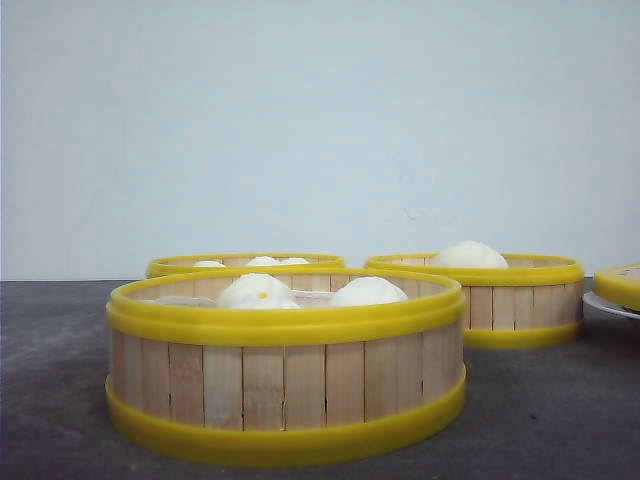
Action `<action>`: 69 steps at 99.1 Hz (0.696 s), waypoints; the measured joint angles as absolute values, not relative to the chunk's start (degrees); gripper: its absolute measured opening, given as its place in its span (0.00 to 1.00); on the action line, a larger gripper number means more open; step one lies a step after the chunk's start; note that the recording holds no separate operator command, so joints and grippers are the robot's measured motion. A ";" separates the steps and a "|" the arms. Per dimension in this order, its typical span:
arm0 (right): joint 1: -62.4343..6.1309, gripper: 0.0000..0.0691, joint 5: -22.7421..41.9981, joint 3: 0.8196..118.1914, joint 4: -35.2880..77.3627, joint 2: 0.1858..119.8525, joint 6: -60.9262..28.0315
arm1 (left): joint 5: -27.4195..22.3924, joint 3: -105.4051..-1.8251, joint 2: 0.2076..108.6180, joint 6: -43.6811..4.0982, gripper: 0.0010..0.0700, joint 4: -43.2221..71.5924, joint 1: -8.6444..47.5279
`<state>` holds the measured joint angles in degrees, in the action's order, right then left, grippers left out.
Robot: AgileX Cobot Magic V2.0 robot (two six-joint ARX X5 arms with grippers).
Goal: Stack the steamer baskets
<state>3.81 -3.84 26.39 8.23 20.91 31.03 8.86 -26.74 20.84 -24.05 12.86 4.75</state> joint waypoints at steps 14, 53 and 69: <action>3.81 0.01 -5.32 38.26 13.76 29.41 24.10 | 7.66 -36.10 29.85 -21.21 0.02 16.16 5.02; 3.31 0.39 -6.07 47.22 20.03 36.27 13.69 | 1.15 -42.48 39.86 -15.40 0.29 17.37 6.31; 3.16 0.68 -6.17 47.22 19.90 37.01 13.47 | 1.13 -42.48 41.63 -14.68 0.58 17.28 6.68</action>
<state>3.16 -6.17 47.22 19.90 37.01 13.47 1.13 -42.48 41.63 -14.68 17.28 6.68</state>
